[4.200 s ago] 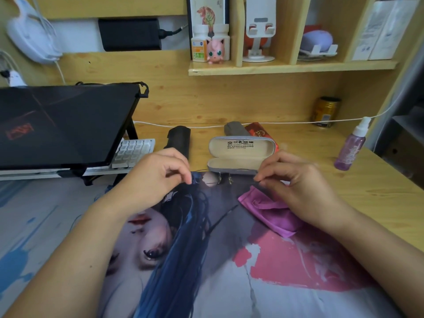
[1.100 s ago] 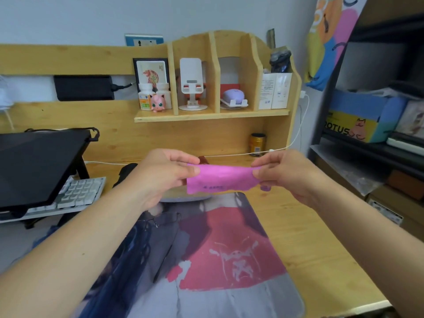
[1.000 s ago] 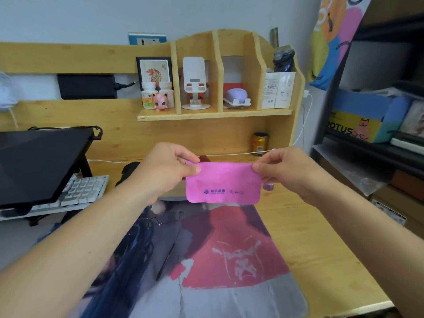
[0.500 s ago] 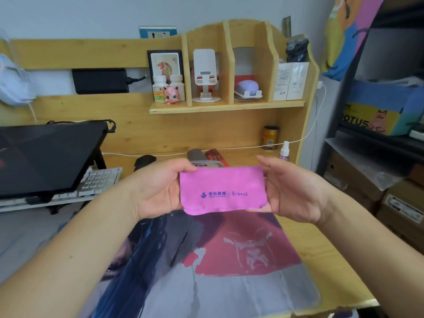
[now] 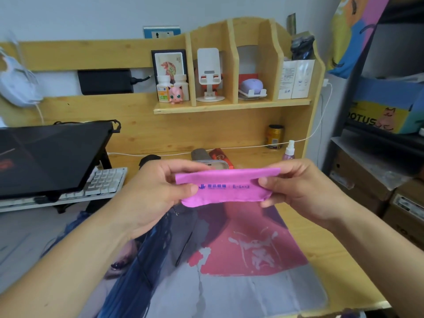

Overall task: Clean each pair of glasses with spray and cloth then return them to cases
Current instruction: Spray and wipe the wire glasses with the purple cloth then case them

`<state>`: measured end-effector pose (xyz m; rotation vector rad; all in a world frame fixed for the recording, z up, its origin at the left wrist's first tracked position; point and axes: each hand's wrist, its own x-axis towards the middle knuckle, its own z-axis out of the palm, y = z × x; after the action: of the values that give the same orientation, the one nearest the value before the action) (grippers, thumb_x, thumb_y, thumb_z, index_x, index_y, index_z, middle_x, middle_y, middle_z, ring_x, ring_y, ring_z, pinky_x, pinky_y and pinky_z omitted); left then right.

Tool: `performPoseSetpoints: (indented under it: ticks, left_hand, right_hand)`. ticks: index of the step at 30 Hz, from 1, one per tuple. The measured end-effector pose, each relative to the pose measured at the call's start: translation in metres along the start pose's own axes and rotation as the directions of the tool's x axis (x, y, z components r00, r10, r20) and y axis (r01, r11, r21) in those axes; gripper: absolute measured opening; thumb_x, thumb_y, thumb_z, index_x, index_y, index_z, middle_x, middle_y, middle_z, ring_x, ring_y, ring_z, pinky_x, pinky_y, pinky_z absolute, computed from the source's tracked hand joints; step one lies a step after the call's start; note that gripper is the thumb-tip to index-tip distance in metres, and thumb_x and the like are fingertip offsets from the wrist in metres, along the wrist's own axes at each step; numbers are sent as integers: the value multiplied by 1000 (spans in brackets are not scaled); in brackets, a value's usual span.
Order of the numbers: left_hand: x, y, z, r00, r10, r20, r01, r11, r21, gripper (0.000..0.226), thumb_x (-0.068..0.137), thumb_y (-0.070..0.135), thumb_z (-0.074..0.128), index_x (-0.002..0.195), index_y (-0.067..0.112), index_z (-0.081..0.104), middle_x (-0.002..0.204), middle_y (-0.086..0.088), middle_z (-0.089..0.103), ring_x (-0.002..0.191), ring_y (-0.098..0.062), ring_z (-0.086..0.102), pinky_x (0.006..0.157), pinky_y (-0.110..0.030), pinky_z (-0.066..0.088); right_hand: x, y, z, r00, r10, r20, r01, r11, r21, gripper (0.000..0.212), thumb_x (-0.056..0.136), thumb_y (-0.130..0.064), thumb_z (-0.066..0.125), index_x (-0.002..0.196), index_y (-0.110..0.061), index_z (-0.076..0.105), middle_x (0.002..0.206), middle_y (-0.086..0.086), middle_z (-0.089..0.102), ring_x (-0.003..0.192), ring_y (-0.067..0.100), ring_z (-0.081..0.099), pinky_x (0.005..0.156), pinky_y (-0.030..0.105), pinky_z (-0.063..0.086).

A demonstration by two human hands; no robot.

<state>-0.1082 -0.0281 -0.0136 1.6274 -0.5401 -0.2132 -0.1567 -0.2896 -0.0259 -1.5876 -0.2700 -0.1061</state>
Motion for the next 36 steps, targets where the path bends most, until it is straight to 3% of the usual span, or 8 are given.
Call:
performPoseSetpoints:
  ticks: [6, 13, 17, 20, 23, 26, 33, 36]
  left_hand:
    - [5, -13, -12, 975, -223, 20, 222, 950, -219, 21, 90, -12, 56, 92, 1, 73, 110, -21, 75, 94, -34, 75, 73, -28, 63]
    - [15, -23, -38, 971, -234, 37, 236, 940, -247, 20, 99, -6, 44, 97, -4, 64, 114, -28, 71, 99, -40, 73, 85, -41, 62]
    - [37, -19, -49, 970, -237, 51, 242, 928, -282, 25, 99, 13, 40, 90, 1, 60, 111, -26, 72, 100, -40, 72, 90, -45, 60]
    - [62, -8, -55, 983, -178, 41, 177, 984, 34, 15, 98, 2, 51, 85, 4, 59, 107, -18, 73, 95, -29, 75, 82, -36, 63]
    - [87, 7, -55, 971, -180, 158, 113, 926, 360, 16, 95, -7, 55, 88, 5, 63, 104, -13, 74, 94, -24, 76, 85, -33, 60]
    - [104, 16, -57, 965, -193, 175, 107, 907, 408, 15, 95, -8, 55, 91, 4, 64, 100, -14, 73, 88, -23, 76, 84, -34, 61]
    - [117, -25, -64, 970, -219, -101, 241, 910, 336, 17, 98, -6, 53, 100, 2, 68, 98, -18, 73, 71, -23, 76, 63, -31, 60]
    - [126, -60, -59, 962, -198, -188, 269, 803, 532, 24, 97, -1, 54, 91, 13, 73, 75, -9, 70, 45, -10, 64, 43, -20, 47]
  right_hand:
    - [6, 14, -8, 999, 35, 24, -36, 997, 67, 36, 90, 11, 52, 89, -9, 81, 84, 30, 73, 73, 31, 76, 66, 31, 63]
    - [32, 32, -2, 996, 82, -24, -79, 990, 117, 26, 90, 16, 52, 85, 5, 76, 95, 24, 74, 86, 30, 73, 77, 32, 63]
    - [60, 43, 9, 991, 132, 7, -129, 952, 276, 21, 90, -14, 54, 77, -2, 65, 94, 13, 66, 90, 27, 67, 78, 36, 59]
    - [93, 48, 17, 982, 96, -161, -100, 995, -19, 29, 102, -27, 52, 86, -6, 63, 100, 9, 70, 108, 28, 67, 95, 45, 56]
    - [118, 40, 26, 982, 107, 155, -86, 987, -136, 37, 101, -36, 54, 124, -8, 59, 119, 9, 72, 116, 20, 66, 106, 42, 48]
    - [135, 38, 30, 931, 160, 329, -142, 987, -78, 30, 93, -18, 64, 121, -5, 63, 105, 16, 72, 94, 20, 69, 86, 29, 55]
    - [149, 51, 13, 952, 274, -140, -292, 947, -132, 19, 96, 2, 59, 113, 7, 63, 75, 18, 68, 58, 18, 67, 54, 25, 59]
    - [155, 72, 23, 903, 238, -358, -349, 892, -286, 13, 96, 0, 58, 108, -3, 57, 71, 16, 64, 43, 15, 61, 41, 25, 52]
